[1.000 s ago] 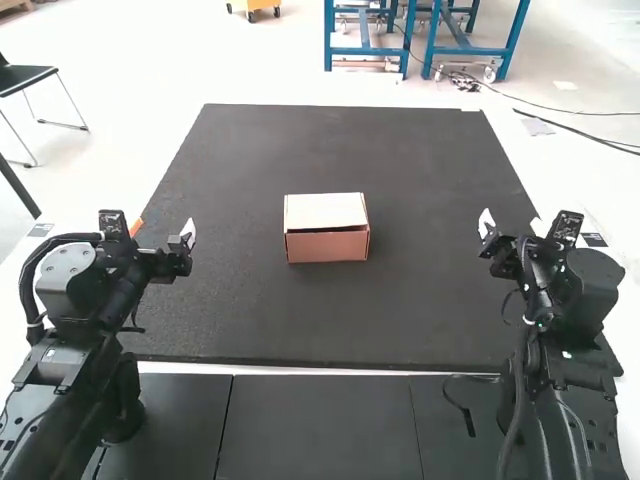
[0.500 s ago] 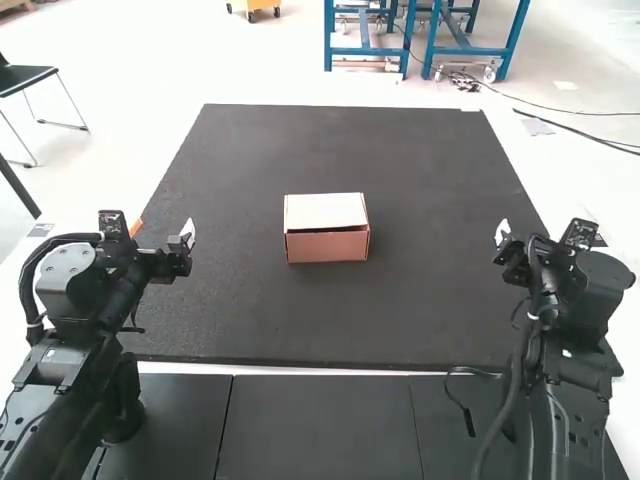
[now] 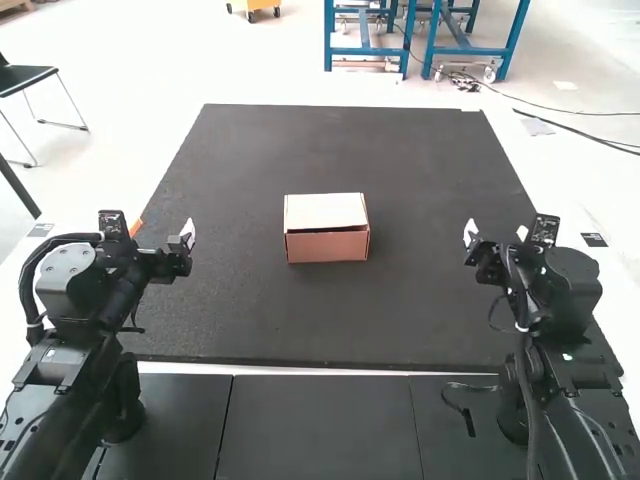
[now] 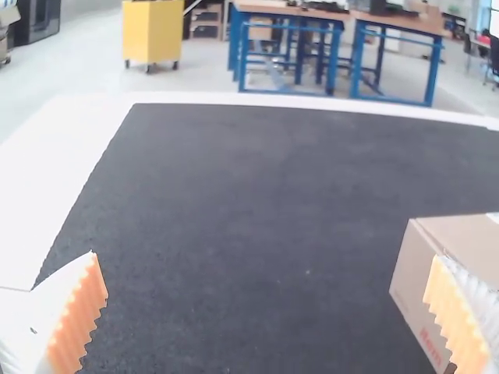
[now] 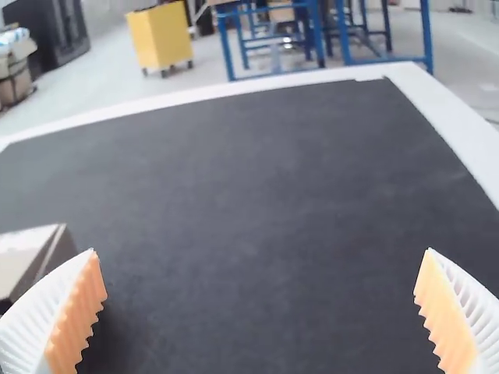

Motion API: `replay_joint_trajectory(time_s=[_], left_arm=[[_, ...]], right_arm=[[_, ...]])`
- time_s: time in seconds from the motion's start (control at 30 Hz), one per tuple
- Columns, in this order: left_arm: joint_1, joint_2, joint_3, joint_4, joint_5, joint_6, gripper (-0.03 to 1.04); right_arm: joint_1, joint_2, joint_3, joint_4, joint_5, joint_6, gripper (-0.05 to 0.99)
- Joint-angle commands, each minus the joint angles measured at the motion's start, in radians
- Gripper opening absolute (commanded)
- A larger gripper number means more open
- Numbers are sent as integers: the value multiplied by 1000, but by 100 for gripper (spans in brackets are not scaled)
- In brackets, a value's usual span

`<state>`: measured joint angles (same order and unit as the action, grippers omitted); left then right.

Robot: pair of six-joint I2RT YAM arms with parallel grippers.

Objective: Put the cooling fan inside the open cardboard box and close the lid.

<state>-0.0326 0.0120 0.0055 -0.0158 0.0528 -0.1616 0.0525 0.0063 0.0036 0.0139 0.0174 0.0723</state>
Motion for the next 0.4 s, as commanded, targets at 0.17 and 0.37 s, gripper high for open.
replay_joint_trajectory(time_s=[0.17, 0.37], left_arm=[[10, -14, -6, 5, 9, 10, 96], [10, -14, -7, 5, 9, 10, 96]], right_arm=[[0, -6, -4, 0, 49, -37, 91], [0, -6, -4, 1, 47, -37, 91]])
